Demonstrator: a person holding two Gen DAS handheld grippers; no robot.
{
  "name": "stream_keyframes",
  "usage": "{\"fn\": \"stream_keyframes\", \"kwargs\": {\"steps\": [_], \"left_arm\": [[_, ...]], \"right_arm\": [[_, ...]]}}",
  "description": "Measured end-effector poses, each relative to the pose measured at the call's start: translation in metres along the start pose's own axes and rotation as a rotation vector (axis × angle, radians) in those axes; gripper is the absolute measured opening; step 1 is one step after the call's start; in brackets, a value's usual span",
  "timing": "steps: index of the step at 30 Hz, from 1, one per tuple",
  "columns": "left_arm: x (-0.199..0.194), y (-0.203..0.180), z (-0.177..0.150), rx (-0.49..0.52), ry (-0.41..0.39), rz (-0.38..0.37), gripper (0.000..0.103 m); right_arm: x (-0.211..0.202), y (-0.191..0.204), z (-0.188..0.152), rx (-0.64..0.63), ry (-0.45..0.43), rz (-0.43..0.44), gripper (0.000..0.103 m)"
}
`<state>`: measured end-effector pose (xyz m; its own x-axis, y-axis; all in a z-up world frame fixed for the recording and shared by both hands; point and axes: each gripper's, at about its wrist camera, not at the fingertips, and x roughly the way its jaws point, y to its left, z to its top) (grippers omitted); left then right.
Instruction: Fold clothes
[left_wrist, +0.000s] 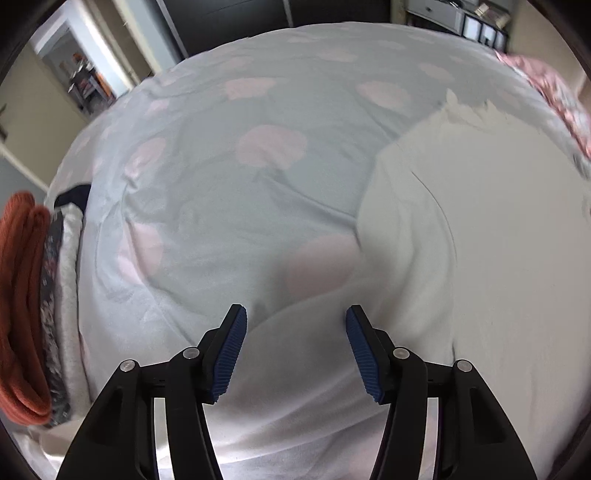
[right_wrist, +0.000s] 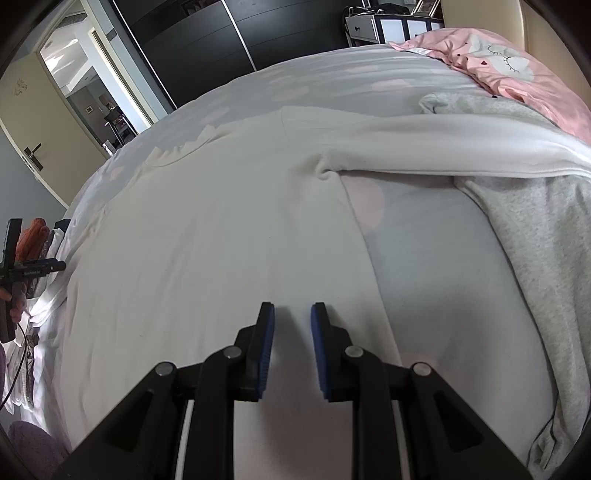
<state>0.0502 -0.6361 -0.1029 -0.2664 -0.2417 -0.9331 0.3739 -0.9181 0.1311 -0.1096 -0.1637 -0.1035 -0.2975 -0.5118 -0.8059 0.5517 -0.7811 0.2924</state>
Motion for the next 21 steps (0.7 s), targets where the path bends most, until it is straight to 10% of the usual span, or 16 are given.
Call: {"fn": "stream_keyframes", "kwargs": {"steps": [8,13,21], "left_arm": [[0.025,0.013,-0.015,-0.142,0.056,-0.028,0.057],[0.014,0.006,-0.011,-0.156,0.004,0.037,0.008],[-0.001,0.04,0.002,-0.287,-0.038,0.157,0.009]], "right_arm": [[0.003,0.001,-0.001,-0.006,-0.001,0.002,0.02],[0.0,0.001,-0.002,-0.005,0.001,0.004,0.021],[0.001,0.002,-0.002,-0.01,0.003,0.0,0.021]]}}
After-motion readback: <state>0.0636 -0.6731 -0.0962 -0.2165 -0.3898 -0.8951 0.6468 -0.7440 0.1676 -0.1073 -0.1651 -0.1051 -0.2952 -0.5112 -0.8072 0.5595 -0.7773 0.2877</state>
